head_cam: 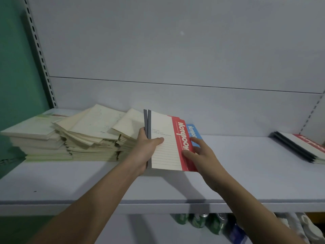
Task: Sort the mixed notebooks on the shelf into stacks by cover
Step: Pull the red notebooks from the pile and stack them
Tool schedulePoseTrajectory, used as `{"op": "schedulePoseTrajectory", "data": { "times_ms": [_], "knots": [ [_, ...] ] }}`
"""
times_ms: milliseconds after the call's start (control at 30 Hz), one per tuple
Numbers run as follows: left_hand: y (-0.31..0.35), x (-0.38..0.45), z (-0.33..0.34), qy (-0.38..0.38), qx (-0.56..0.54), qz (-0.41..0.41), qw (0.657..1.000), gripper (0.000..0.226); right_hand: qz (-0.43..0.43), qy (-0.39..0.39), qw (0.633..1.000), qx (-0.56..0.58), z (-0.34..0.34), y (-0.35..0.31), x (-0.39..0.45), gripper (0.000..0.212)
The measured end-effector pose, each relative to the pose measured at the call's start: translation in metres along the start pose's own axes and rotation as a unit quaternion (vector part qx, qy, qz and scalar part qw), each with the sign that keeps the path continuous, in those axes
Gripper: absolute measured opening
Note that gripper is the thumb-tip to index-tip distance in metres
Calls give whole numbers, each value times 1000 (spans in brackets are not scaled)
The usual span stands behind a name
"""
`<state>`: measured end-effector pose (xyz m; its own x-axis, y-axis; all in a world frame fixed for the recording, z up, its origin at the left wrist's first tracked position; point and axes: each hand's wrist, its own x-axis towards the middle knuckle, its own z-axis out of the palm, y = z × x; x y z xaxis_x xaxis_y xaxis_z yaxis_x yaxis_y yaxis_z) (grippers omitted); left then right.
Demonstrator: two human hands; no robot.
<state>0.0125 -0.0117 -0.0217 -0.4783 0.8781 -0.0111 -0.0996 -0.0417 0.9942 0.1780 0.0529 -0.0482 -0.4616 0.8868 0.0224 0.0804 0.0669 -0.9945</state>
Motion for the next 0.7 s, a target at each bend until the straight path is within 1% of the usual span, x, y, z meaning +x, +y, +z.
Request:
{"op": "schedulePoseTrajectory", "data": {
  "times_ms": [100, 200, 267, 367, 433, 500, 533, 633, 700],
  "knots": [
    [-9, -6, 9, -44, -13, -16, 999, 39, -2, 74, 996, 48, -8, 6, -14, 43],
    [-22, -11, 21, -106, -4, -23, 994, 48, -9, 146, 989, 26, -28, 10, -26, 44],
    [-28, -17, 33, -149, 29, -18, 988, 54, -7, 169, 985, 12, -44, 13, -35, 43],
    [-32, -26, 61, -188, 66, 4, 980, 51, 7, 175, 985, 2, -75, 19, -45, 37],
    [-35, -28, 87, -168, 75, 20, 983, 53, 15, 150, 988, 8, -101, 23, -50, 29],
    [-43, -28, 117, -128, 77, 16, 989, 60, 17, 121, 992, 8, -133, 28, -56, 29],
    [-48, -30, 134, -117, 77, 11, 990, 60, 17, 119, 993, -2, -151, 32, -59, 30],
    [-66, -36, 198, -105, 98, -1, 990, 55, 15, 149, 987, -55, -214, 44, -68, 31],
    [-75, -43, 246, -110, 106, -12, 988, 52, 24, 179, 980, -80, -260, 52, -75, 39]
  ]
}}
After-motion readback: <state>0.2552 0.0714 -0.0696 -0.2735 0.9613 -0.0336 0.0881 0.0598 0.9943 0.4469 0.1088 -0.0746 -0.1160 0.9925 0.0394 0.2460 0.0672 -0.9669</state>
